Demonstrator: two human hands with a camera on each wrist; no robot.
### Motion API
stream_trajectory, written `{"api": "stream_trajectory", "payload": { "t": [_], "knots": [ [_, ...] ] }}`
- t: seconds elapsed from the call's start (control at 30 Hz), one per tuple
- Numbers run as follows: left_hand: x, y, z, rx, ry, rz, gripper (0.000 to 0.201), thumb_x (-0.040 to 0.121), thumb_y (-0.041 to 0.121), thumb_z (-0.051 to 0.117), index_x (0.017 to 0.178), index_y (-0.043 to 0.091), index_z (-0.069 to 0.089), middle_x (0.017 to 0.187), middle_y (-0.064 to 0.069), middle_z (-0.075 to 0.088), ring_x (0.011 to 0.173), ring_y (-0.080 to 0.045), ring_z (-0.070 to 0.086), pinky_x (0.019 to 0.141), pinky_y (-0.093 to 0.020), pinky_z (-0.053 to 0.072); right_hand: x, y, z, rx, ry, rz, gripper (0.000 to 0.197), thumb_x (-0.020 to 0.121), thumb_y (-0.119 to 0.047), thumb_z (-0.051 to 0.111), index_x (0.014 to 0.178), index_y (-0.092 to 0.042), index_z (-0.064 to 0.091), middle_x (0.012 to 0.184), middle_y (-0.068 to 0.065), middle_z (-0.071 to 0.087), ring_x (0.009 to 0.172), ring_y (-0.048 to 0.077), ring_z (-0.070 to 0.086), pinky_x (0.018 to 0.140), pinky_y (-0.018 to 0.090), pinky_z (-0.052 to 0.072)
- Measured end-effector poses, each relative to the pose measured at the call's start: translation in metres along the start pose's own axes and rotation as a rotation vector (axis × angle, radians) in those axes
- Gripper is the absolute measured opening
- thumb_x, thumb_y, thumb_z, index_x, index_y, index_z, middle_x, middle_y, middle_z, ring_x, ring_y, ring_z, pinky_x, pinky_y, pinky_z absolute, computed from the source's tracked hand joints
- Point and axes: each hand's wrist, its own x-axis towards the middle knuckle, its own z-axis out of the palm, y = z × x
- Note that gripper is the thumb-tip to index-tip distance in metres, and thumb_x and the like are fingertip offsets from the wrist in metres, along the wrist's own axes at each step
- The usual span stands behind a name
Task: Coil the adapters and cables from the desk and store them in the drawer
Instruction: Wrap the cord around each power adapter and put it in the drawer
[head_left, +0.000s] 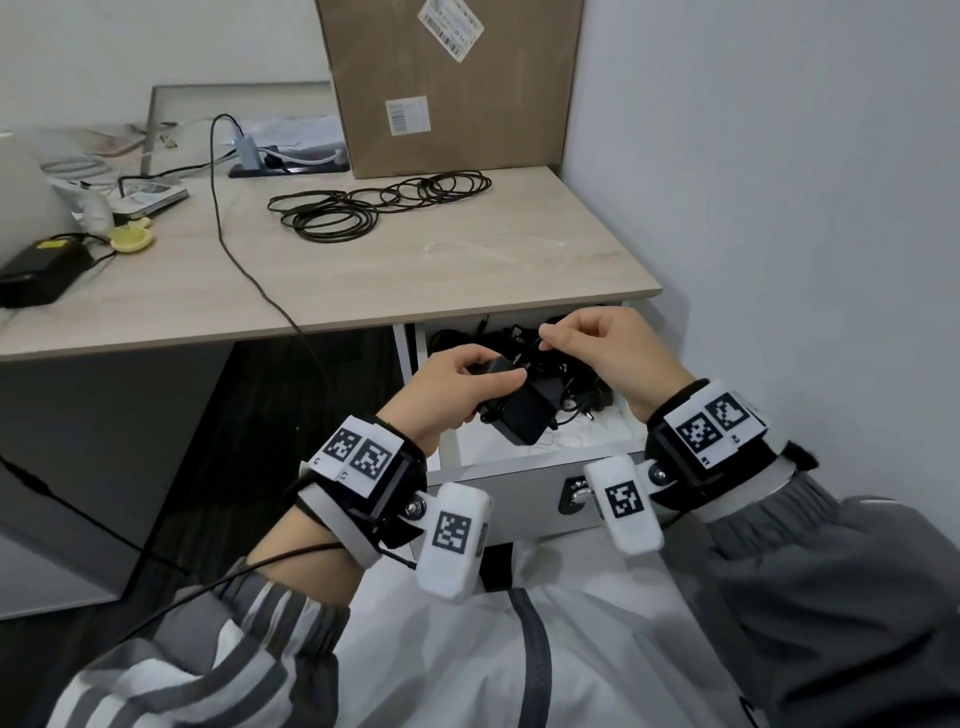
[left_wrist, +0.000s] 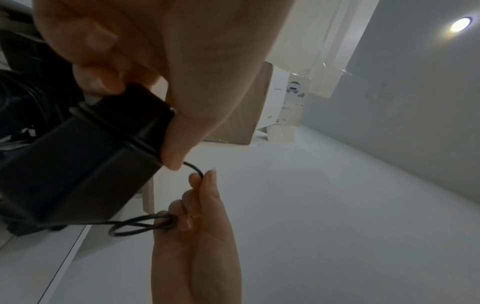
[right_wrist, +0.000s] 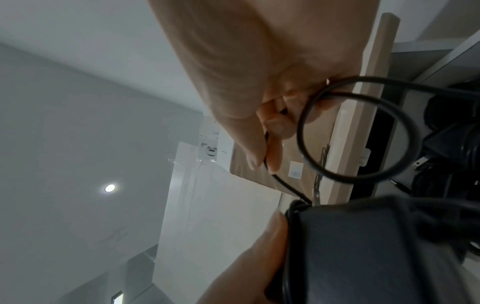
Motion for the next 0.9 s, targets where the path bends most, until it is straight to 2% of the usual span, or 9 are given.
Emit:
{"api": "stream_trajectory", "payload": {
  "t": [0.07, 0.2, 0.27, 0.4, 0.57, 0.63, 0.73, 0.8, 0.9],
  "knots": [
    [0.001, -0.001, 0.0, -0.033, 0.074, 0.016, 0.027, 0.083, 0.034, 0.072, 0.102, 0.015, 0.066, 0.067, 0.006, 0.054, 0.051, -0.008, 0.04, 0.045, -0.017, 0.03, -0.002, 0.001, 0.003, -0.005, -0.008, -0.018, 0.014, 0.086, -0.027, 0.068, 0.08, -0.016, 0.074, 0.084, 0.001, 0.074, 0.084, 0.01, 0.067, 0.085, 0.027, 0.051],
    [0.003, -0.003, 0.002, -0.107, 0.207, 0.058, 0.027, 0.086, 0.033, 0.069, 0.104, 0.014, 0.063, 0.079, 0.002, 0.056, 0.057, -0.009, 0.045, 0.042, -0.012, 0.035, -0.008, 0.0, 0.01, 0.036, 0.005, -0.057, 0.012, 0.089, -0.02, 0.065, 0.089, -0.013, 0.074, 0.092, 0.01, 0.073, 0.085, 0.015, 0.066, 0.083, 0.026, 0.051],
    [0.004, -0.003, 0.005, -0.163, 0.259, 0.068, 0.029, 0.087, 0.034, 0.068, 0.105, 0.012, 0.062, 0.081, 0.001, 0.057, 0.06, -0.008, 0.049, 0.044, -0.011, 0.038, -0.011, -0.001, 0.015, 0.055, -0.011, -0.069, 0.012, 0.09, -0.017, 0.063, 0.092, -0.011, 0.074, 0.092, 0.006, 0.074, 0.087, 0.013, 0.066, 0.083, 0.026, 0.051],
    [0.008, 0.0, 0.011, -0.372, 0.374, 0.058, 0.031, 0.089, 0.035, 0.065, 0.108, 0.012, 0.056, 0.094, -0.003, 0.061, 0.077, -0.012, 0.06, 0.056, -0.018, 0.048, -0.016, -0.002, 0.027, 0.06, -0.084, -0.106, 0.016, 0.092, -0.014, 0.059, 0.101, -0.014, 0.073, 0.09, -0.009, 0.071, 0.08, -0.007, 0.062, 0.075, 0.01, 0.046],
    [0.012, 0.008, -0.001, -0.858, 0.439, 0.114, 0.033, 0.094, 0.032, 0.058, 0.116, 0.009, 0.049, 0.105, -0.009, 0.059, 0.076, -0.011, 0.057, 0.056, -0.016, 0.049, -0.019, 0.003, 0.027, -0.028, -0.186, -0.083, 0.016, 0.093, -0.019, 0.059, 0.089, -0.017, 0.074, 0.065, -0.016, 0.062, 0.058, -0.001, 0.048, 0.06, 0.01, 0.038],
    [0.011, 0.012, -0.01, -0.973, 0.373, 0.129, 0.033, 0.096, 0.035, 0.054, 0.116, 0.01, 0.048, 0.1, -0.007, 0.056, 0.068, -0.009, 0.054, 0.052, -0.014, 0.047, -0.019, 0.008, 0.027, -0.044, -0.212, -0.067, 0.016, 0.093, -0.019, 0.059, 0.087, -0.019, 0.073, 0.063, -0.016, 0.059, 0.059, 0.002, 0.046, 0.062, 0.016, 0.039],
    [0.008, 0.012, -0.019, -1.013, 0.154, 0.122, 0.035, 0.097, 0.039, 0.049, 0.12, 0.013, 0.049, 0.095, -0.006, 0.057, 0.055, -0.007, 0.046, 0.043, -0.012, 0.037, -0.016, 0.014, 0.024, -0.037, -0.156, -0.055, 0.018, 0.092, -0.025, 0.059, 0.083, -0.025, 0.075, 0.067, 0.0, 0.056, 0.063, 0.017, 0.045, 0.064, 0.033, 0.039],
    [0.003, 0.012, -0.021, -0.947, -0.007, 0.107, 0.032, 0.098, 0.038, 0.047, 0.119, 0.015, 0.051, 0.093, -0.002, 0.058, 0.051, -0.006, 0.041, 0.04, -0.012, 0.029, -0.014, 0.011, 0.021, 0.006, -0.101, -0.036, 0.018, 0.092, -0.023, 0.06, 0.084, -0.023, 0.076, 0.063, -0.002, 0.054, 0.064, 0.019, 0.042, 0.064, 0.032, 0.036],
    [-0.005, 0.011, -0.017, -0.756, -0.213, 0.062, 0.024, 0.092, 0.036, 0.05, 0.105, 0.017, 0.057, 0.084, -0.001, 0.052, 0.048, -0.007, 0.036, 0.043, -0.016, 0.017, -0.014, 0.002, 0.018, 0.061, -0.096, -0.023, 0.018, 0.09, -0.014, 0.062, 0.077, -0.018, 0.073, 0.052, -0.014, 0.052, 0.053, 0.007, 0.041, 0.058, 0.02, 0.033]
  ]
}}
